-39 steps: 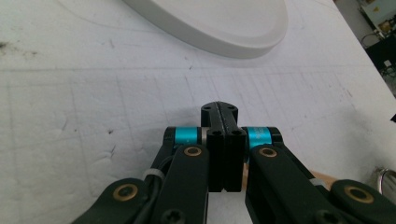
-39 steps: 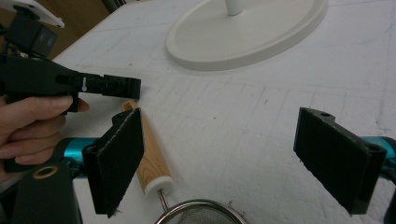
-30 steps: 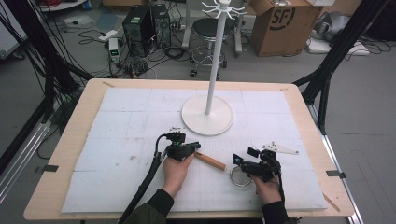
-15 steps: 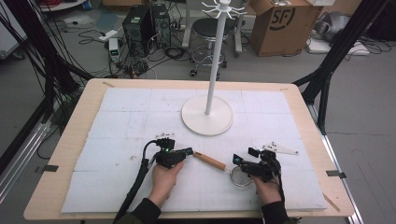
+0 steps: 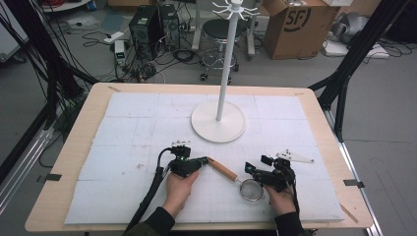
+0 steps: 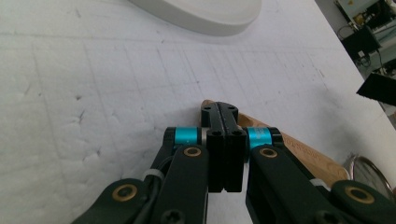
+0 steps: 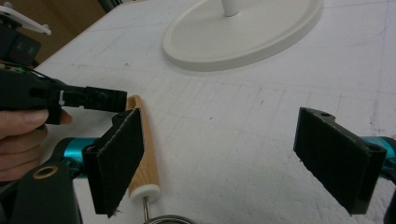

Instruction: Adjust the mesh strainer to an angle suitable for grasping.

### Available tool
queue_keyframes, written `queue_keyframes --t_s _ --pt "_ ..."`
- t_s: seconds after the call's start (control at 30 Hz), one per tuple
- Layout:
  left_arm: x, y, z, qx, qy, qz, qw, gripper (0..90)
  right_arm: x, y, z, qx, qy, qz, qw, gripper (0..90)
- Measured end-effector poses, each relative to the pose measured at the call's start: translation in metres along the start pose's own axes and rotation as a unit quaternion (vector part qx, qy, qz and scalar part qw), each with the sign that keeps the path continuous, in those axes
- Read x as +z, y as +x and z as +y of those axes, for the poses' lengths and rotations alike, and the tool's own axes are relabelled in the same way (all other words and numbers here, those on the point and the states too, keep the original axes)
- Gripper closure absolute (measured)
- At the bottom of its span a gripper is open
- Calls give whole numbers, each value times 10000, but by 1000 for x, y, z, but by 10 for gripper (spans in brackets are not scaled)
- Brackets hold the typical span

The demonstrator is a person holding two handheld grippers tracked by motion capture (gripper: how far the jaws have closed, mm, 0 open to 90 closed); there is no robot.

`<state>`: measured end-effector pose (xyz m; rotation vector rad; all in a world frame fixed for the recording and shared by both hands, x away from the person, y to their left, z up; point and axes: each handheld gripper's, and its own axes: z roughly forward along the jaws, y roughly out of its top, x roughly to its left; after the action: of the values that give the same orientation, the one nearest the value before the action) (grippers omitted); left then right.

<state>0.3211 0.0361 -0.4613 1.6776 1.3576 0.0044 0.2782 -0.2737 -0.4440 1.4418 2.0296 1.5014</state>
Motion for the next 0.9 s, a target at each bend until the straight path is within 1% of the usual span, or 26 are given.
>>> queue_keyframes --t_s 0.1,0.17,0.23,0.3,0.4,0.43,0.5,0.53,0.57,0.6,0.63,0.67,0.7,0.77,0.8,0.87,0.9 --pt "7 -7 3 180 -29 62 9998 900 0 0 0 3 -15 -12 10000 156" --pt "10 -8 4 195 -63 83 9998 900 0 -1 0 -15 -18 -6 10000 156" --pt "9 -7 5 168 -53 46 9998 900 0 -1 0 -15 -13 -6 10000 156" --pt "8 -7 4 237 -69 12 9997 900 0 -2 0 -5 -6 -9 10000 156" --pt "3 -6 2 292 -125 -119 9994 899 0 -2 0 -11 -2 -8 10000 156" --pt "0 -5 1 291 -130 -117 9994 899 0 -2 0 -12 -4 -9 10000 156" --pt "-6 -2 -1 367 -201 -77 9991 898 0 -1 0 1 20 -3 10000 156" --pt "-11 1 -1 367 -269 -115 9989 897 0 -1 -1 -15 17 -13 10000 156" --pt "-15 3 -2 353 -304 -117 9988 867 0 -1 -1 -25 20 -11 10000 156" --pt "-20 6 -2 325 -345 -168 9987 840 1 -1 -1 -33 22 -23 10000 156" --pt "-25 9 -2 323 -382 -239 9985 821 0 -1 -1 -27 40 -20 10000 156" --pt "-31 13 -3 305 -458 -351 9979 781 1 -1 -1 -46 40 -27 10000 156" --pt "-35 15 -2 290 -462 -380 9978 743 1 -1 -1 -46 42 -30 10000 156" --pt "-41 19 -3 294 -452 -422 9977 701 1 -1 -1 -59 38 -55 10000 156" --pt "-45 21 -3 244 -481 -458 9975 679 1 -1 -1 -48 50 -58 10000 156" --pt "-51 25 -5 122 -487 -630 9967 633 1 -1 -1 -95 49 -72 9999 156" --pt "-53 25 -5 131 -491 -639 9967 612 1 0 -1 -99 34 -74 9999 156"
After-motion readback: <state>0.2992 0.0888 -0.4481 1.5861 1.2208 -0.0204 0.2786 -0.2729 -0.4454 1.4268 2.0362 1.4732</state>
